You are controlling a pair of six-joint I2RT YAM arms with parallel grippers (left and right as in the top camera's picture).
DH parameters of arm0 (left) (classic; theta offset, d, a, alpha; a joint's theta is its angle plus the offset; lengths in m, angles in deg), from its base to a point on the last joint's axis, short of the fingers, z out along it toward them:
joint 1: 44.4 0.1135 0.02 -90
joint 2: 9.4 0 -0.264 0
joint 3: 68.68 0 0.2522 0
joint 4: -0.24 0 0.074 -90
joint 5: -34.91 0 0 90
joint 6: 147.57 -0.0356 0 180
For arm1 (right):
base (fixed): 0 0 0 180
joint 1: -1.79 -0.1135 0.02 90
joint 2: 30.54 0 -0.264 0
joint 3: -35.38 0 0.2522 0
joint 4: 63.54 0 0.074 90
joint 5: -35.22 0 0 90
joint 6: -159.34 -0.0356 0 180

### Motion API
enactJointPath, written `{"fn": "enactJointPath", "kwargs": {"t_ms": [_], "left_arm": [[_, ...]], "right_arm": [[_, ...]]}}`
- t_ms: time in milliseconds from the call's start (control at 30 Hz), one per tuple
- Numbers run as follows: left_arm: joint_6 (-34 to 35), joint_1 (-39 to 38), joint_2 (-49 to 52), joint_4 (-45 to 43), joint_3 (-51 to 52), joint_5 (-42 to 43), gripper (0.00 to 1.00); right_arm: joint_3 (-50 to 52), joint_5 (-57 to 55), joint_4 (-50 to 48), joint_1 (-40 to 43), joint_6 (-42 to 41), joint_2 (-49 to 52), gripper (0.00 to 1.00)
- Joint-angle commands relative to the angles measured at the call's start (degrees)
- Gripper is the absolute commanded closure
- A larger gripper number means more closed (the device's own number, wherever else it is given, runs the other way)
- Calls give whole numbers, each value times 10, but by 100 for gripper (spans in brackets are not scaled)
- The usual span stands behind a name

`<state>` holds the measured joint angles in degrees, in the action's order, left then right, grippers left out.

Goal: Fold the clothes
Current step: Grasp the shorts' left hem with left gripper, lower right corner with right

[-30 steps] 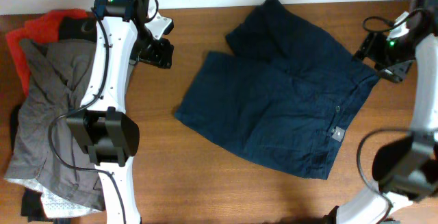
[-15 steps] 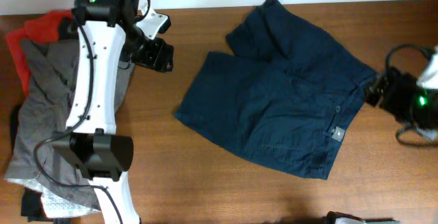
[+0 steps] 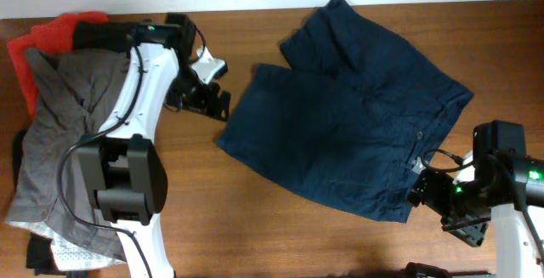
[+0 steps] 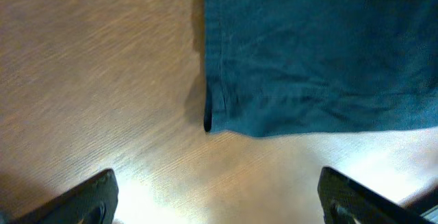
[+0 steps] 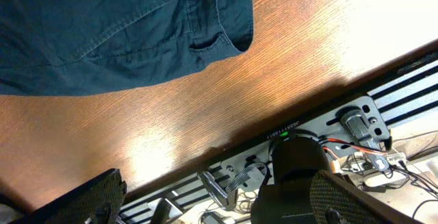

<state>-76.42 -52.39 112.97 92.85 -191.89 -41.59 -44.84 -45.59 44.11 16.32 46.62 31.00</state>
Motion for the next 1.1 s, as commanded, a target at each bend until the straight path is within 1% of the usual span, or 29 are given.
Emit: {"fn": "enactJointPath", "kwargs": {"t_ms": [0,33,67,100,133,167,233,300,433,567,600,700,733,833,933,1067], "left_arm": [[-54,-17,-5,-70,78,7,11],[-60,-20,-5,-89,95,7,11],[-92,-27,-5,-124,138,7,11],[-95,-28,-5,-133,150,7,11],[-95,-29,-5,-142,163,7,16],[-95,-29,-5,-150,175,7,18],[-95,-29,-5,-153,182,7,20],[-89,-28,-5,-157,186,7,24],[-76,-28,-5,-198,218,7,30],[-73,-29,-5,-212,248,7,63],[-74,-29,-5,-212,250,7,69],[-60,-29,-5,-212,252,7,99],[-52,-29,-5,-212,252,7,99],[-25,-26,-6,-212,241,5,99],[10,-13,-6,-203,196,5,100],[15,-2,-6,-191,160,5,99]], "right_arm": [[16,2,-12,-3,-7,-12,9],[23,3,-18,-3,-7,-12,11],[33,3,-27,-3,-8,-12,13],[37,2,-30,-3,-7,-12,14],[39,3,-33,-3,-7,-12,14],[39,2,-35,-3,-7,-12,15],[39,2,-36,-3,-7,-12,15],[40,2,-37,-3,-7,-12,15],[40,2,-37,-3,-7,-12,16],[42,3,-37,-3,-8,-12,16],[42,3,-38,-3,-7,-12,16],[42,2,-38,-3,-8,-12,17],[42,2,-38,-3,-8,-12,20],[61,0,-41,-3,-19,-12,21],[118,5,-62,-3,-33,-12,21],[183,21,-111,-3,-48,-12,22]]}}
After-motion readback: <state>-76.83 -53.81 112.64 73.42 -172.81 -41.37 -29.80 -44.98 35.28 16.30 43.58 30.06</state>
